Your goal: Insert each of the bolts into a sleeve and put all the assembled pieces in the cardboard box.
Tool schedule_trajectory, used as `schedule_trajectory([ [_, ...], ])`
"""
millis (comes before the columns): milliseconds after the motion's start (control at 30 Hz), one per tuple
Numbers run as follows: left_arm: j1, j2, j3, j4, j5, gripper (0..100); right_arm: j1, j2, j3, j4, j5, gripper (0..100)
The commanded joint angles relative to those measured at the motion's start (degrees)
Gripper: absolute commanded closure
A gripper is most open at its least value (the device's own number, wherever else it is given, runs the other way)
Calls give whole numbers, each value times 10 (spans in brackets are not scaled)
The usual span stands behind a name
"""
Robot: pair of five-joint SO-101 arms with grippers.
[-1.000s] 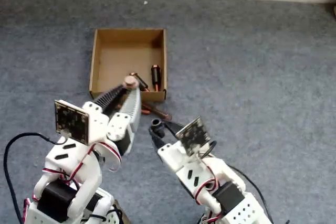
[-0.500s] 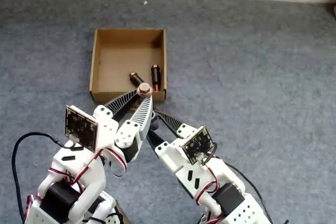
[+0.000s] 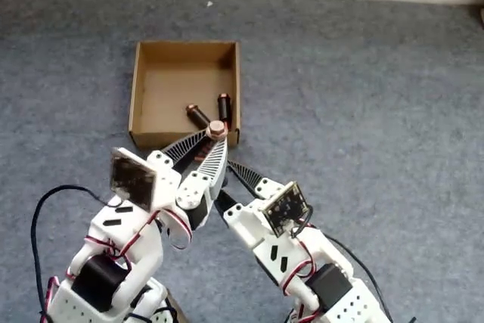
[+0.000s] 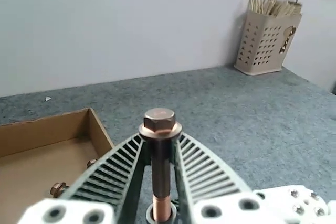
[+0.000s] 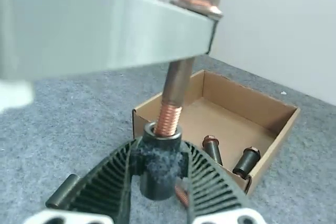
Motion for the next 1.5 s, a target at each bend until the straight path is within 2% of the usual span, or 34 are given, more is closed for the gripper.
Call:
schedule_trajectory([
  [0, 8, 1, 3, -19, 2, 995, -7, -16, 32, -22, 5, 995],
  [133, 8, 1, 4, -18, 3, 995, -2, -16, 32, -22, 5, 995],
  [267, 4, 1, 6, -14, 3, 995, 38, -16, 32, -22, 4, 995],
  [367, 6, 1, 6, 19, 2, 994, 74, -16, 31, -22, 4, 995],
  [433, 8, 1, 6, 43, 0, 992, 94, -16, 31, -22, -23, 995],
  [567, 3, 1, 6, 79, -81, 904, 118, -16, 31, -22, -81, 995],
  [667, 3, 1, 5, 105, -86, 835, 121, -16, 34, -22, -81, 995],
  [900, 2, 1, -15, 135, -93, 827, 121, -16, 36, -22, -81, 995],
  [1100, -5, 1, -84, 212, -193, 832, 122, -16, 37, -22, -81, 995],
  [1233, -91, 1, -88, 229, -219, 832, 122, -16, 47, -13, -81, 995],
  [1467, -368, 1, -65, 230, -222, 832, 122, -16, 49, -2, -80, 995],
])
